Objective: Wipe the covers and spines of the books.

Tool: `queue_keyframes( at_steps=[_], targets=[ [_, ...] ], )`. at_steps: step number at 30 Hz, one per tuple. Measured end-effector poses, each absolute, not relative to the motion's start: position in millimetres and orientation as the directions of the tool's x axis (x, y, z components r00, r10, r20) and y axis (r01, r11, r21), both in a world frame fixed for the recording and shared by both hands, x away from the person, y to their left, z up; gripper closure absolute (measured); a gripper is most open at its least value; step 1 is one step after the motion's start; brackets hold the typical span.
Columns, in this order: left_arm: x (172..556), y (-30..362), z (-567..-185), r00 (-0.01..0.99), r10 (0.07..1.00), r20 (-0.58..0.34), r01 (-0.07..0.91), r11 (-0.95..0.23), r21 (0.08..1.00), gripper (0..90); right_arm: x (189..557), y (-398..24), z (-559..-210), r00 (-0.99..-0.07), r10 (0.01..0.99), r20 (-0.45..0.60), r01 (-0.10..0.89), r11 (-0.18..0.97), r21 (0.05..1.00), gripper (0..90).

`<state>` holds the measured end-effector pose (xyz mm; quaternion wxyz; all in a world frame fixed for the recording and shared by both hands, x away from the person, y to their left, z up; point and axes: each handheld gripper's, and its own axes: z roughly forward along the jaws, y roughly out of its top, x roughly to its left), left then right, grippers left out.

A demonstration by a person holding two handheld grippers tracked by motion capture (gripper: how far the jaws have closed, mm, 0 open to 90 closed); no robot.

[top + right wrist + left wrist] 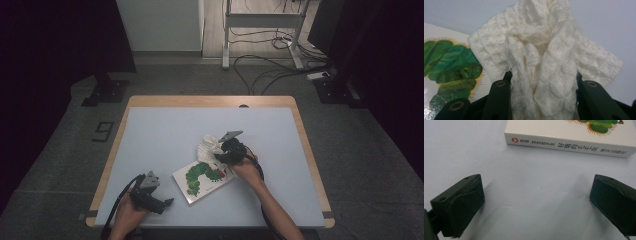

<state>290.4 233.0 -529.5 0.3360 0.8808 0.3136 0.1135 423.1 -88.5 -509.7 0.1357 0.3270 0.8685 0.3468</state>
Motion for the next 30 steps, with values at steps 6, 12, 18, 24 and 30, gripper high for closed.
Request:
queue_keyframes(
  at_steps=[6, 12, 18, 24, 30],
  targets=[
    [290.5, 233.0, -529.5, 0.778, 0.629, -0.011, 0.476, -0.578, 0.663, 0.0, 418.3, -79.4, -508.0, -0.764, 0.644, -0.029, 0.455, 0.571, 0.683, 59.7],
    [290.5, 233.0, -529.5, 0.778, 0.628, -0.011, 0.476, -0.578, 0.663, 0.0, 411.8, -64.7, -507.4, -0.792, 0.610, -0.032, 0.427, 0.590, 0.685, 59.7],
    [290.5, 233.0, -529.5, 0.778, 0.628, -0.011, 0.476, -0.578, 0.663, 0.0, 404.6, -48.4, -506.9, -0.817, 0.576, -0.035, 0.398, 0.605, 0.689, 59.7],
    [290.4, 233.0, -529.5, 0.778, 0.628, -0.011, 0.476, -0.578, 0.663, 0.0, 398.1, -35.3, -507.5, -0.841, 0.542, -0.010, 0.381, 0.605, 0.699, 59.7],
    [290.4, 233.0, -529.5, 0.777, 0.629, -0.011, 0.476, -0.577, 0.663, 0.0, 389.9, -20.5, -507.3, -0.859, 0.512, -0.007, 0.359, 0.612, 0.704, 59.7]
  ],
)
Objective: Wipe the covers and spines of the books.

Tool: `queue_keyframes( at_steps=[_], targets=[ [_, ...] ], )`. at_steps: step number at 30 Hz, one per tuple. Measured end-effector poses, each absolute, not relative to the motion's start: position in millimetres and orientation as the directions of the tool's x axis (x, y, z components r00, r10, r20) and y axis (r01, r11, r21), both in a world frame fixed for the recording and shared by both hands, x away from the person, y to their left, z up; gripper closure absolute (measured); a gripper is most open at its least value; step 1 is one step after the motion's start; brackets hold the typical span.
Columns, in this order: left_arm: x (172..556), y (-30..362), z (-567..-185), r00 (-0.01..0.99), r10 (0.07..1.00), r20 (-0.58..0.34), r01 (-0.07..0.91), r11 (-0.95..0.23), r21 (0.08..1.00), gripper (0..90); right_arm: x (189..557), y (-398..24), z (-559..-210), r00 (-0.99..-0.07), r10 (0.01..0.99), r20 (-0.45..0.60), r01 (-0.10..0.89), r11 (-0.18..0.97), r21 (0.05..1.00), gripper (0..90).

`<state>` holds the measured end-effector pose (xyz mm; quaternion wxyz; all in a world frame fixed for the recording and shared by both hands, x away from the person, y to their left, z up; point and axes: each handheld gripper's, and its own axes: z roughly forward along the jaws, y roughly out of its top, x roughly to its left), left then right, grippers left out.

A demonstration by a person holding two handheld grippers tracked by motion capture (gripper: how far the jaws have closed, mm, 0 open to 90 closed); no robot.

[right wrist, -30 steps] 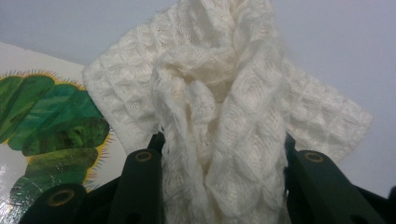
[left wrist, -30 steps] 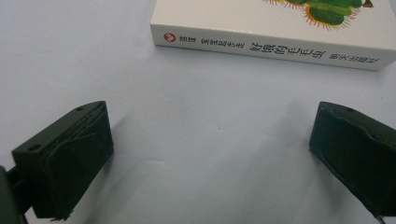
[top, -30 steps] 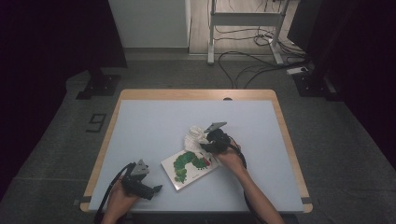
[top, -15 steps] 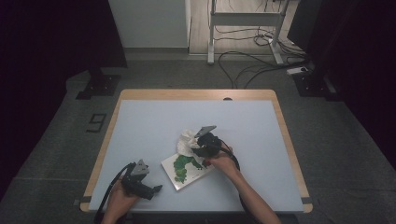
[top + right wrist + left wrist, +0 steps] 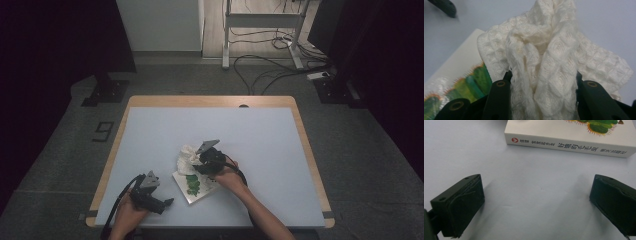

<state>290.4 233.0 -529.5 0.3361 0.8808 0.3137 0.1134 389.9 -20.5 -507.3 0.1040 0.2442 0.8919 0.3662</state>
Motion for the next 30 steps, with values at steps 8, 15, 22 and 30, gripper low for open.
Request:
queue_keyframes(
  at_steps=[8, 15, 22, 30],
  targets=[
    [290.3, 232.9, -529.6, 0.776, 0.630, -0.012, 0.477, -0.575, 0.665, 0.0, 379.6, -1.0, -507.3, -0.888, 0.459, 0.002, 0.324, 0.624, 0.712, 59.7],
    [290.3, 232.9, -529.6, 0.776, 0.630, -0.012, 0.477, -0.575, 0.665, 0.0, 371.8, 14.8, -507.0, -0.908, 0.419, 0.006, 0.298, 0.634, 0.714, 59.5],
    [290.2, 232.8, -529.6, 0.776, 0.630, -0.013, 0.477, -0.575, 0.665, 0.0, 369.8, 19.8, -508.0, -0.915, 0.403, 0.017, 0.290, 0.629, 0.721, 59.3],
    [290.2, 232.9, -529.6, 0.776, 0.630, -0.012, 0.477, -0.575, 0.665, 0.0, 368.8, 21.8, -504.1, -0.914, 0.406, -0.002, 0.284, 0.642, 0.713, 58.8]
  ],
)
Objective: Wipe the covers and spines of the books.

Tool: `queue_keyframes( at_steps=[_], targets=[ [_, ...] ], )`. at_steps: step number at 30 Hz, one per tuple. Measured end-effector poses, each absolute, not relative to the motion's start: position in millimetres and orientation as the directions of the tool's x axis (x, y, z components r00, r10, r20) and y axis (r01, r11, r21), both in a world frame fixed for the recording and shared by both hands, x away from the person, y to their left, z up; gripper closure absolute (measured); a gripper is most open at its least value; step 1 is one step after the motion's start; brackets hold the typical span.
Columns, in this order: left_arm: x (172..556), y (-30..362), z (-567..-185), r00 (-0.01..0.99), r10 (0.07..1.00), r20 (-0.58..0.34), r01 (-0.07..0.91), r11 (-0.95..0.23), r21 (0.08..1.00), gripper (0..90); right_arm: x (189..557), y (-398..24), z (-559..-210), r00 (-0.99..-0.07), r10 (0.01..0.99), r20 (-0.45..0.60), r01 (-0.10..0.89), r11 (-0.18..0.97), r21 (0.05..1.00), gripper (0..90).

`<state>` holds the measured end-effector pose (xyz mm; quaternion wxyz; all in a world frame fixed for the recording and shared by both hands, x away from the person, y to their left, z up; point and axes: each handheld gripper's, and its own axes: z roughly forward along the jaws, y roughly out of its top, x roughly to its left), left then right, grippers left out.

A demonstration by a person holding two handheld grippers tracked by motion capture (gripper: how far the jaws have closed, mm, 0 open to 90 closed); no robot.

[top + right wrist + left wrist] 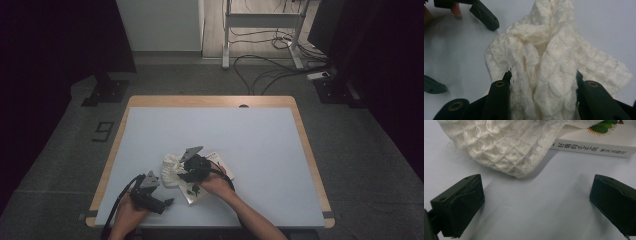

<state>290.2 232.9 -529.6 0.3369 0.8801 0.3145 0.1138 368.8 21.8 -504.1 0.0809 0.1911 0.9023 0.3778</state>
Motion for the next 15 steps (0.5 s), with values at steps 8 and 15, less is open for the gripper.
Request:
queue_keyframes(
  at_steps=[8, 15],
  targets=[
    [290.2, 232.9, -529.5, 0.777, 0.630, -0.011, 0.477, -0.576, 0.664, 0.0, 368.0, 20.7, -484.4, -0.916, 0.400, -0.019, 0.259, 0.629, 0.733, 58.7],
    [290.3, 233.1, -529.4, 0.778, 0.628, -0.009, 0.476, -0.580, 0.661, 0.0, 367.5, 17.9, -463.7, -0.917, 0.398, -0.031, 0.240, 0.612, 0.753, 58.6]
  ],
)
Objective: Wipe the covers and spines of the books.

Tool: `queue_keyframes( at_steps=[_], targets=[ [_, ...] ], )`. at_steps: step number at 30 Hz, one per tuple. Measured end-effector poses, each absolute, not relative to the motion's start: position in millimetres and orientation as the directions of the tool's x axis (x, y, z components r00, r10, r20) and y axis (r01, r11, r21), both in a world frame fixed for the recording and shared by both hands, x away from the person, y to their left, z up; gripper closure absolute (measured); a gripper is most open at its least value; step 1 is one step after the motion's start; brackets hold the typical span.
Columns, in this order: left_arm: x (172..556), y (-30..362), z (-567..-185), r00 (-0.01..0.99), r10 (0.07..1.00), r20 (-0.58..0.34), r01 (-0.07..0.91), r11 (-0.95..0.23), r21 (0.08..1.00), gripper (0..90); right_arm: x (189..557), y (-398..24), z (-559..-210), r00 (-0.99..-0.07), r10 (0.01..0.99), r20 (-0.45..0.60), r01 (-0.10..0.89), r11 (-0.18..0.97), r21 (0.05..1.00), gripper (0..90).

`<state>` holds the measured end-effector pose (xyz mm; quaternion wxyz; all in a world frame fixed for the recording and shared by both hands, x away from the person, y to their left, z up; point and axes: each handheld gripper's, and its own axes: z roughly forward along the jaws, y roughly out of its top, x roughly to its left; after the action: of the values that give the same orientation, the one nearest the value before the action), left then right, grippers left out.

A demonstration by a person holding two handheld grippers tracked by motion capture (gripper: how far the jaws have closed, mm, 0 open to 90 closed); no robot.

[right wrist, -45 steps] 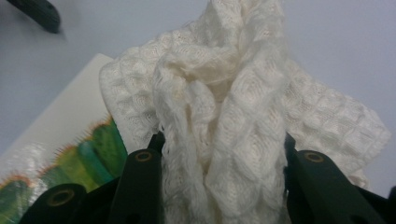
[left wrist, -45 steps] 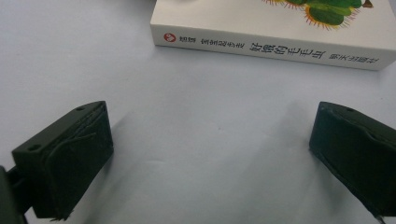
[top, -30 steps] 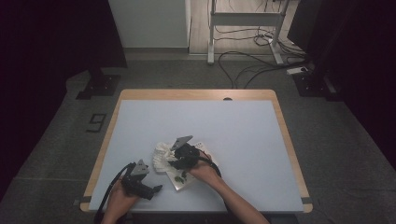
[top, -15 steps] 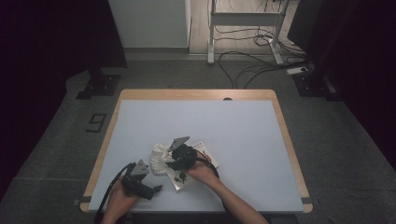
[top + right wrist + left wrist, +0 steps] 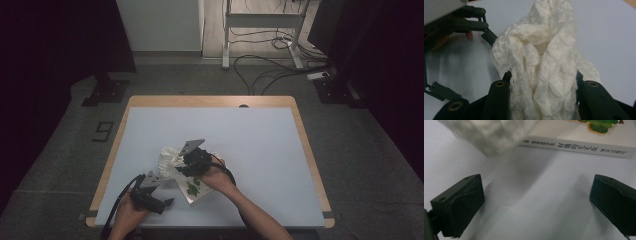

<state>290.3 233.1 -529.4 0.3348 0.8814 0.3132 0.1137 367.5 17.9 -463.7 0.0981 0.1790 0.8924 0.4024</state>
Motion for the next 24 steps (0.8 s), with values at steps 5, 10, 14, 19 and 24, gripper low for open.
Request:
queue_keyframes(
  at_steps=[5, 10, 14, 19, 24],
  targets=[
    [290.4, 233.1, -529.4, 0.778, 0.628, -0.009, 0.475, -0.580, 0.662, 0.0, 370.3, 14.3, -451.1, -0.914, 0.403, -0.041, 0.232, 0.604, 0.763, 58.6],
    [290.2, 232.8, -529.5, 0.776, 0.631, -0.012, 0.477, -0.575, 0.664, 0.0, 372.1, 12.1, -438.3, -0.909, 0.413, -0.053, 0.225, 0.595, 0.772, 58.5],
    [290.3, 233.1, -529.4, 0.778, 0.628, -0.010, 0.476, -0.579, 0.662, 0.0, 371.8, 9.7, -432.1, -0.909, 0.413, -0.060, 0.217, 0.592, 0.776, 58.5],
    [290.2, 233.0, -529.4, 0.778, 0.629, -0.010, 0.476, -0.578, 0.663, 0.0, 371.7, 2.2, -429.2, -0.905, 0.421, -0.063, 0.219, 0.586, 0.780, 58.3],
    [290.3, 233.0, -529.5, 0.778, 0.628, -0.011, 0.475, -0.578, 0.664, 0.0, 373.9, -10.3, -425.6, -0.895, 0.442, -0.062, 0.229, 0.573, 0.787, 58.3]
  ],
)
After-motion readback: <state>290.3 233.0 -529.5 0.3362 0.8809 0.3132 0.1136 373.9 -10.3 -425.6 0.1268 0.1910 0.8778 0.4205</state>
